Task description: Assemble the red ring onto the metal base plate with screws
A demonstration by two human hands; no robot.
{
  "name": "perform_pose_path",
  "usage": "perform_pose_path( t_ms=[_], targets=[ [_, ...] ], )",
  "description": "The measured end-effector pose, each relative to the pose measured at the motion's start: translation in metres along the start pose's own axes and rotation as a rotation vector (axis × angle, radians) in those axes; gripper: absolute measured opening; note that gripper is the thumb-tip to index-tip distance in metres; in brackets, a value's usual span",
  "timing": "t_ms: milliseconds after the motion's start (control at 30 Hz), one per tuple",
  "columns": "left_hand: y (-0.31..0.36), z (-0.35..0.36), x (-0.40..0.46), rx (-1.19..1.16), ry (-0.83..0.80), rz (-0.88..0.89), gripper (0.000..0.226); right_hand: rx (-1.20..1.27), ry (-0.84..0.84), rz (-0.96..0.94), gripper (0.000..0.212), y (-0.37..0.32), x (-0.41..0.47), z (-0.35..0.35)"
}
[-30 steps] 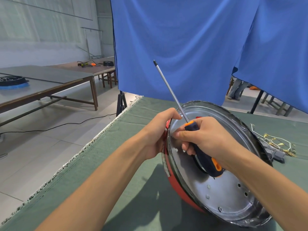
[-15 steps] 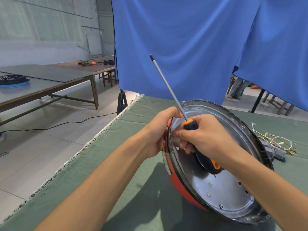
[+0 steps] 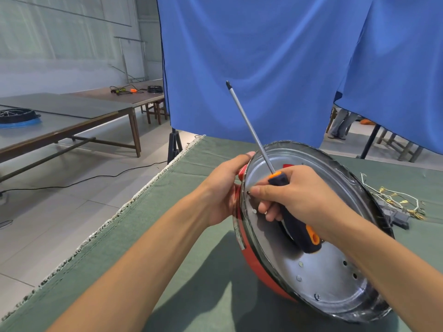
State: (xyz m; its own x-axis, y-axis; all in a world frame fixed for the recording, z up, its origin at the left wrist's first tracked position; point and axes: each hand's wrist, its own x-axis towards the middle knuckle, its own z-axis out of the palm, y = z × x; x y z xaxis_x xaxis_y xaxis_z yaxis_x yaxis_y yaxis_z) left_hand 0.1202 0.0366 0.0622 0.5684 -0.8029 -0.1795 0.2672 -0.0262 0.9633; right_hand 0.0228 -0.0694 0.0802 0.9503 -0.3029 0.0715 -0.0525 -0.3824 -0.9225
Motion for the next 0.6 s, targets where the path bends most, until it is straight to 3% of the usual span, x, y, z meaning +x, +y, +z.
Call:
perform_pose_path(
  t_ms=[600],
  targets=[
    [-0.010, -0.014, 0.010, -0.028, -0.174, 0.041, 0.067, 0.021, -0.047, 0.001, 0.018, 0.002, 0.004, -0.001]
  ],
)
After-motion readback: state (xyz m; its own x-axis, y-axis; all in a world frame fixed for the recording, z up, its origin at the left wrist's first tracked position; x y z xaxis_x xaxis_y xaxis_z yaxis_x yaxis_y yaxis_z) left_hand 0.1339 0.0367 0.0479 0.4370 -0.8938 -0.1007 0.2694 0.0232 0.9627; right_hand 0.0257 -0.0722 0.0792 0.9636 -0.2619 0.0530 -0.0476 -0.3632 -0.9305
